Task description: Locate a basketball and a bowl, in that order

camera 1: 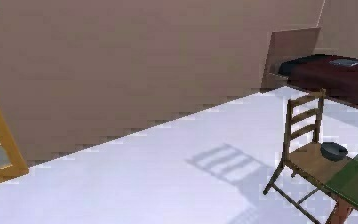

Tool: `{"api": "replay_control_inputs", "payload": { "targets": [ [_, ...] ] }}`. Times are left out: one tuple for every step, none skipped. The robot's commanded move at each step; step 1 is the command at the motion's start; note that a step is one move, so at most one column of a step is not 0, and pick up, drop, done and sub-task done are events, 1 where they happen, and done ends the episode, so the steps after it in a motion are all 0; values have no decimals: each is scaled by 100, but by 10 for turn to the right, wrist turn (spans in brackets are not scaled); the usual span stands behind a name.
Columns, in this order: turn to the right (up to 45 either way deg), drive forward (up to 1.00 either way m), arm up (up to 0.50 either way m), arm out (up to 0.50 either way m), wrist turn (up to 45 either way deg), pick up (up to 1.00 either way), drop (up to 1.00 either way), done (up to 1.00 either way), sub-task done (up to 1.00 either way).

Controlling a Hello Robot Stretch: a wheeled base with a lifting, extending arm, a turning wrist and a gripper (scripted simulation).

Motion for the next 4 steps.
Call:
{"api": "replay_control_inputs", "payload": {
  "targets": [
    [210, 0, 0, 0, 0, 0, 0, 0, 0],
    [0, 25, 0, 0, 0, 0, 0, 0, 0],
    [-150, 0, 0, 0, 0, 0, 0, 0, 0],
    [0, 100, 0, 0, 0, 0, 0, 0, 0]
  ]
}}
